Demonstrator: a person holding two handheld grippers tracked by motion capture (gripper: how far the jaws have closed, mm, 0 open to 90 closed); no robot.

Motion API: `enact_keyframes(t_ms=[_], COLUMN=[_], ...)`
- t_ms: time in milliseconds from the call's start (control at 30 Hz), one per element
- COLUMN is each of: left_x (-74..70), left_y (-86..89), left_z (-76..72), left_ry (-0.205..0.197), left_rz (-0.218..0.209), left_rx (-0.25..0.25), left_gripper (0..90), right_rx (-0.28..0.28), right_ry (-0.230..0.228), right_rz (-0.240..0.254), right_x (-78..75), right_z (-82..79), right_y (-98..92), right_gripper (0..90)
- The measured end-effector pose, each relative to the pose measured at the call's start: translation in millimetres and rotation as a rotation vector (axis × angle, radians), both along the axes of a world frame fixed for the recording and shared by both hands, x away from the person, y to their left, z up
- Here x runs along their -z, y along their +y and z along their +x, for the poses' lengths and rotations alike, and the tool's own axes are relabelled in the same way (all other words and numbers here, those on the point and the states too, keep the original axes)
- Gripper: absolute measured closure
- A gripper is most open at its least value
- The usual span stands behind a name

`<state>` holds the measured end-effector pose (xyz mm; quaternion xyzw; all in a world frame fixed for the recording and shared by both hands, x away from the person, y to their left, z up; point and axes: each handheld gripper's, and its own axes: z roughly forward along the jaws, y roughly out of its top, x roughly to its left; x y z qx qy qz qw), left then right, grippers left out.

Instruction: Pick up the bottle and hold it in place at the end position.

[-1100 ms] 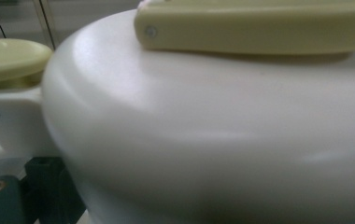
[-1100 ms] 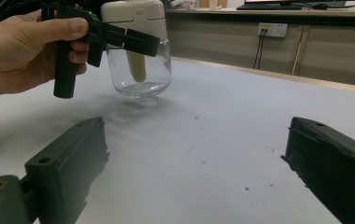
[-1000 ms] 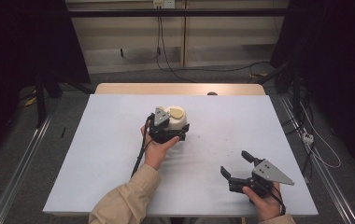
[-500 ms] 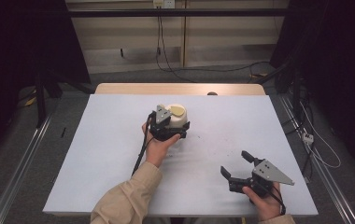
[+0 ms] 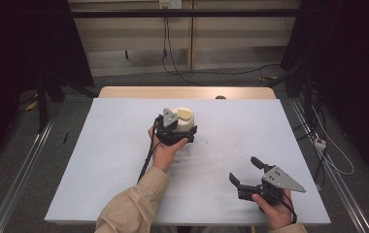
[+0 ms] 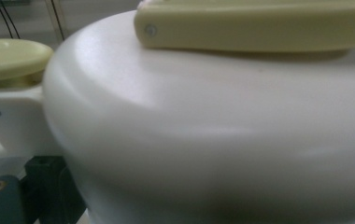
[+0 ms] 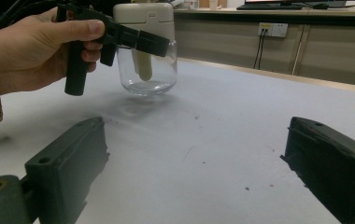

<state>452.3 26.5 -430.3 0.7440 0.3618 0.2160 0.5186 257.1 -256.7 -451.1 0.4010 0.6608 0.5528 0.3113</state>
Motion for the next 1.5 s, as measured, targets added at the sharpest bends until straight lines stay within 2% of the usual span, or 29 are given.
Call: enact_keyframes(t_ms=[1100,1267,1500], left_x=[14.0,14.7,15.9], left_y=[-8.7,-10.3,-10.4], left_z=[3.3,3.2,3.7], left_ry=[0.029,0.032,0.035], left_rz=[0.028,0.015,0.022], left_rx=[-0.007,-0.005,-0.007], left_gripper=[5.3,5.3,5.3], right_rx=[-0.007,-0.008,-0.011], right_ry=[0.0,-0.001,-0.004], right_rz=[0.0,0.002,0.001], right_x=[-0.2,-0.2,-0.4], right_z=[-0.3,-0.3,-0.4], right_y=[0.6,0.3,0.8], right_gripper=[5.0,5.0,5.0])
